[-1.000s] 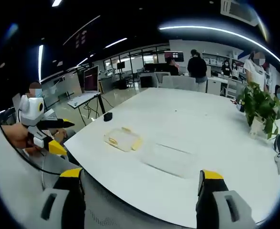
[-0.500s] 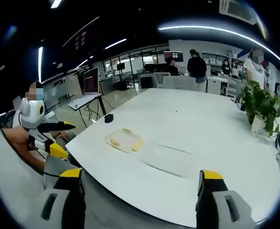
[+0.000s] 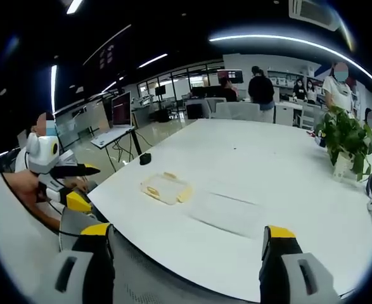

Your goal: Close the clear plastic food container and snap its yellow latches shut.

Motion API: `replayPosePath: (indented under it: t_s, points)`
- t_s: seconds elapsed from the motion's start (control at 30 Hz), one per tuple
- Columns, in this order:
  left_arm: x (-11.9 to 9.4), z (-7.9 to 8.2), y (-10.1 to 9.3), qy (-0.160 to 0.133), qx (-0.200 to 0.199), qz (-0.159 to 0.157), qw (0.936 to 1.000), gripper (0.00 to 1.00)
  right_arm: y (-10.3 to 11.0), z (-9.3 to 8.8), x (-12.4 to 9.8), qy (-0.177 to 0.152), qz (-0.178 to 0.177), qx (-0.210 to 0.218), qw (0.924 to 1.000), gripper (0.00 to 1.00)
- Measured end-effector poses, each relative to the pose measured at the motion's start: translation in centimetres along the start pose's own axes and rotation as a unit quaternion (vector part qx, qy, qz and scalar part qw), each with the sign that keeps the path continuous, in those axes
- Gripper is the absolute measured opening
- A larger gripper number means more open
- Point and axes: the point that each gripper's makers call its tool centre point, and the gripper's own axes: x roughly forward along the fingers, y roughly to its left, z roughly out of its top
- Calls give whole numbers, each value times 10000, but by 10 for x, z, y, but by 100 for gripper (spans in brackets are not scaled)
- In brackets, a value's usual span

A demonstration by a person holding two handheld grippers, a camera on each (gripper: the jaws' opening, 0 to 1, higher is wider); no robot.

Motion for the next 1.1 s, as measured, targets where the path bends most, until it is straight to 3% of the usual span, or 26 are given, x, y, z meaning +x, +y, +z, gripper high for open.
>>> replayPosePath:
  t_s: [0.2,1.1]
  points:
    - [0,0,-2,21,-170,-63,9998,99,0,0,0,20,20,-20,10000,97]
    - [-5,4,-2,-4,38,-25,10000,99,2,2,-2,-4,38,-150,9999,97]
